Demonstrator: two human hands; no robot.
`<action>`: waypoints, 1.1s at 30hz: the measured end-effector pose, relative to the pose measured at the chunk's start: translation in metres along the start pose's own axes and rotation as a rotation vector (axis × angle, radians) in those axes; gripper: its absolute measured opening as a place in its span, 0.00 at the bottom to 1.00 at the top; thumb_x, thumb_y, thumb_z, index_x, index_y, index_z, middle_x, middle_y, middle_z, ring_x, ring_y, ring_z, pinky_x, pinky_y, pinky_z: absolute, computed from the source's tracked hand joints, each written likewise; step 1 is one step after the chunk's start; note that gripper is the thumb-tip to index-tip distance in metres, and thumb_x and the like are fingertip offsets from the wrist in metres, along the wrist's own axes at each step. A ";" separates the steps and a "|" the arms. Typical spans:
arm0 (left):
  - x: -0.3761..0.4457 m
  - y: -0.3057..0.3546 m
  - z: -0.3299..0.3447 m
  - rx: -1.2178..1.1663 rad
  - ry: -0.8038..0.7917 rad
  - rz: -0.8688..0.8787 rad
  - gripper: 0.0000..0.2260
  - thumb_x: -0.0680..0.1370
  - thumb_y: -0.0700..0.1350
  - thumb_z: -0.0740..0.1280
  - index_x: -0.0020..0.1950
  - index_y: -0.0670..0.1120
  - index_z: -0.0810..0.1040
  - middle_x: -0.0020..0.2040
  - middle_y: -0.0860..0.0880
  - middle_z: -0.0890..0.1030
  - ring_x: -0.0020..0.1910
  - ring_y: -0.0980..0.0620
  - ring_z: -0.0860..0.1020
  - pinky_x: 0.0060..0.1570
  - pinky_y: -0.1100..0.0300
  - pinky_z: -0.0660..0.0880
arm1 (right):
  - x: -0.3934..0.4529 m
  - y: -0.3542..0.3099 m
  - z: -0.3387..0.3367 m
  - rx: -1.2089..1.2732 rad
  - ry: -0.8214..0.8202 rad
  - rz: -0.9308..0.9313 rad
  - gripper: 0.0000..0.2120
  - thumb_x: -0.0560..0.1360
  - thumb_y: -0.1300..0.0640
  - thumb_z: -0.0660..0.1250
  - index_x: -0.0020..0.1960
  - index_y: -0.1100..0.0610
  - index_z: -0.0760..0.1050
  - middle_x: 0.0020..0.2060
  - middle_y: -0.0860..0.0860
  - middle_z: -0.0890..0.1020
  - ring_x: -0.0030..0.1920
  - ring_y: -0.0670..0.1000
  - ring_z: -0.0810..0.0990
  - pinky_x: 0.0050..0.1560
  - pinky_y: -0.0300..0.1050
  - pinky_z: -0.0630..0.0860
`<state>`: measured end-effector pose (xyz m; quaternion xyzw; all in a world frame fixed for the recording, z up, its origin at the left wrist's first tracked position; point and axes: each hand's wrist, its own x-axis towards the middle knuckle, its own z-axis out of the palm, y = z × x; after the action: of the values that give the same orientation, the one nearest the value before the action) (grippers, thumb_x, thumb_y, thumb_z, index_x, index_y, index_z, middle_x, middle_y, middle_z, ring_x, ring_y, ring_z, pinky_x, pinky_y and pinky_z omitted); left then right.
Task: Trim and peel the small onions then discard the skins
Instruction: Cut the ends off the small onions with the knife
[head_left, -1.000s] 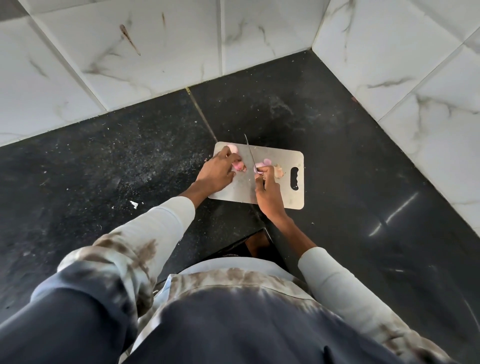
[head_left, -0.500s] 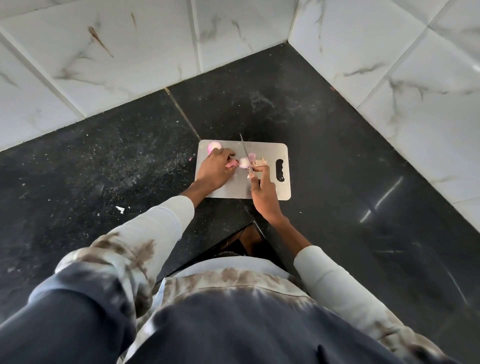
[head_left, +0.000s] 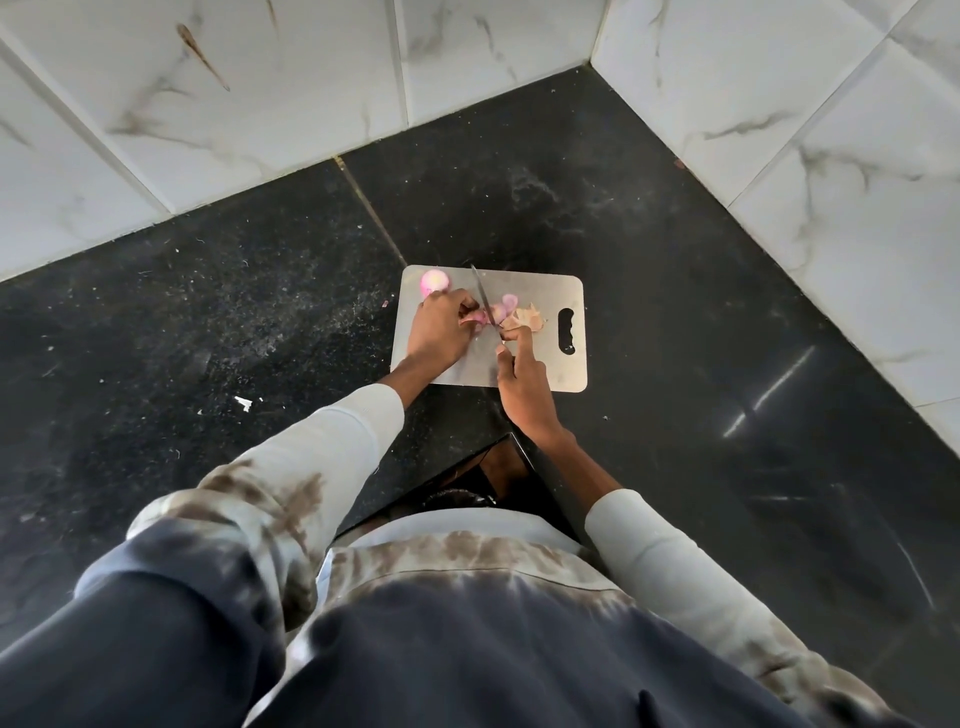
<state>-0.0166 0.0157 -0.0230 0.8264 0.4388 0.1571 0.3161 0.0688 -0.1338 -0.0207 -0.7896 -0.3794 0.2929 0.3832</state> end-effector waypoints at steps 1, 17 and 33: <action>0.001 0.000 0.001 -0.001 0.001 -0.014 0.06 0.79 0.46 0.77 0.53 0.46 0.86 0.50 0.48 0.89 0.48 0.47 0.86 0.52 0.51 0.84 | 0.000 0.000 0.000 0.001 0.000 0.001 0.23 0.88 0.54 0.57 0.81 0.52 0.56 0.40 0.52 0.81 0.36 0.52 0.81 0.39 0.53 0.78; 0.011 0.004 0.001 -0.065 -0.044 -0.076 0.08 0.77 0.41 0.79 0.56 0.45 0.89 0.55 0.49 0.87 0.53 0.51 0.84 0.58 0.57 0.83 | 0.004 0.001 0.002 -0.024 -0.014 -0.024 0.23 0.89 0.57 0.57 0.81 0.57 0.56 0.41 0.59 0.82 0.35 0.57 0.83 0.33 0.54 0.79; 0.006 0.008 0.004 -0.003 -0.004 -0.061 0.04 0.80 0.38 0.73 0.51 0.42 0.89 0.50 0.44 0.87 0.49 0.46 0.84 0.52 0.53 0.82 | 0.013 0.001 0.005 -0.042 0.000 -0.029 0.18 0.88 0.61 0.56 0.77 0.60 0.61 0.34 0.56 0.79 0.27 0.52 0.75 0.29 0.49 0.65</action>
<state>-0.0063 0.0156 -0.0204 0.8123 0.4632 0.1465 0.3228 0.0722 -0.1220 -0.0268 -0.7919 -0.3970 0.2794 0.3705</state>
